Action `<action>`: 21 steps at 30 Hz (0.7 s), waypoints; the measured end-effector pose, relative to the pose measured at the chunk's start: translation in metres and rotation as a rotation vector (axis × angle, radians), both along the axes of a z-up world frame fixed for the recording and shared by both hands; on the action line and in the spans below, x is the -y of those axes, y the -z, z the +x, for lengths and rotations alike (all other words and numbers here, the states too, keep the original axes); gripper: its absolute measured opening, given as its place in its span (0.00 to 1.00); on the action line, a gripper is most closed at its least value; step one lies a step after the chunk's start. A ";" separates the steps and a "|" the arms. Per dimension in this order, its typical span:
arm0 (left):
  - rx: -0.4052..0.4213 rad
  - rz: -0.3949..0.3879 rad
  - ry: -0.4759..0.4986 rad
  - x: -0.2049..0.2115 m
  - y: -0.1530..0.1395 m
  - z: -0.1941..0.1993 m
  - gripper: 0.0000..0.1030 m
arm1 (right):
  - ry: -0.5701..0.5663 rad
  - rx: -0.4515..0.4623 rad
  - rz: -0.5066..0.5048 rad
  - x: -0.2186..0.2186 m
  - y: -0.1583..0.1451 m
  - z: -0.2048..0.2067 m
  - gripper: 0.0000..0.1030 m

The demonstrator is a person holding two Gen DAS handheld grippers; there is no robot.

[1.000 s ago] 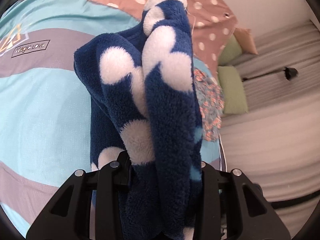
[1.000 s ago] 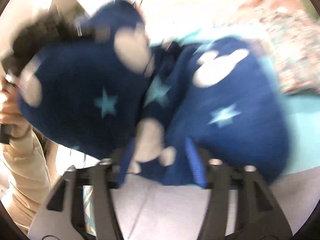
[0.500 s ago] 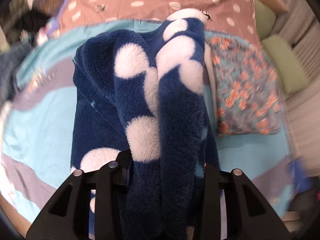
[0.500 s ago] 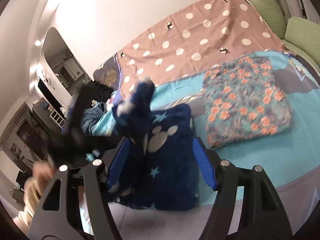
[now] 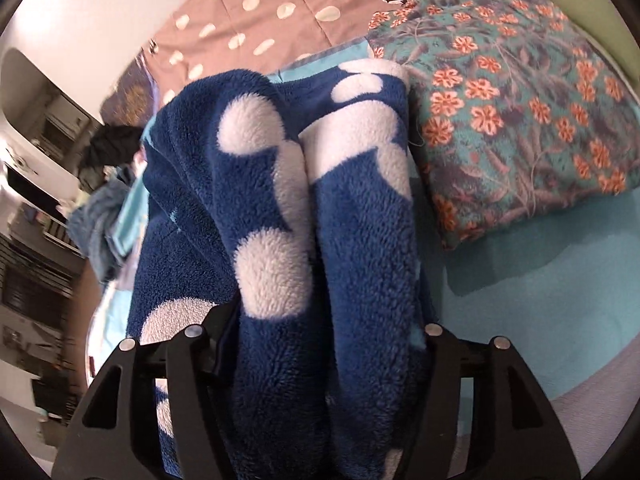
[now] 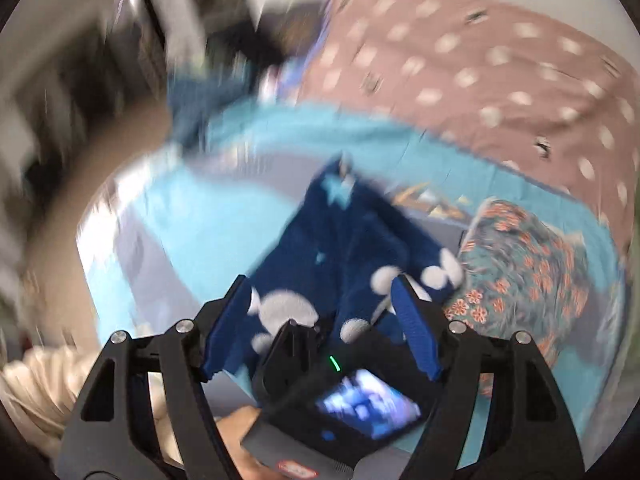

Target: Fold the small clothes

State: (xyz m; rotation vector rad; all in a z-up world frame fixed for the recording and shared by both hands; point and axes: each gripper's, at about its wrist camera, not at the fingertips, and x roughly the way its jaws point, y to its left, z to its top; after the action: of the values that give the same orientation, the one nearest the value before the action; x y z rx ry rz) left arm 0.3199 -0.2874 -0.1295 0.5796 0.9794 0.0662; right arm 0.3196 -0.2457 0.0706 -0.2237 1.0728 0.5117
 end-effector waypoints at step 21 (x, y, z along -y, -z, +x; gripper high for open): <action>-0.130 -0.339 0.628 -0.048 -0.065 -0.170 0.78 | -0.083 -0.471 -0.346 -0.028 0.148 0.106 0.68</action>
State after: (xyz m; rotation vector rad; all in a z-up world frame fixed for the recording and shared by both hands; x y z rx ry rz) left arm 0.1496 -0.2398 -0.0647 0.5576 0.8707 -0.6906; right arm 0.4256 -0.2174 -0.0777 -0.4684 1.6178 0.4609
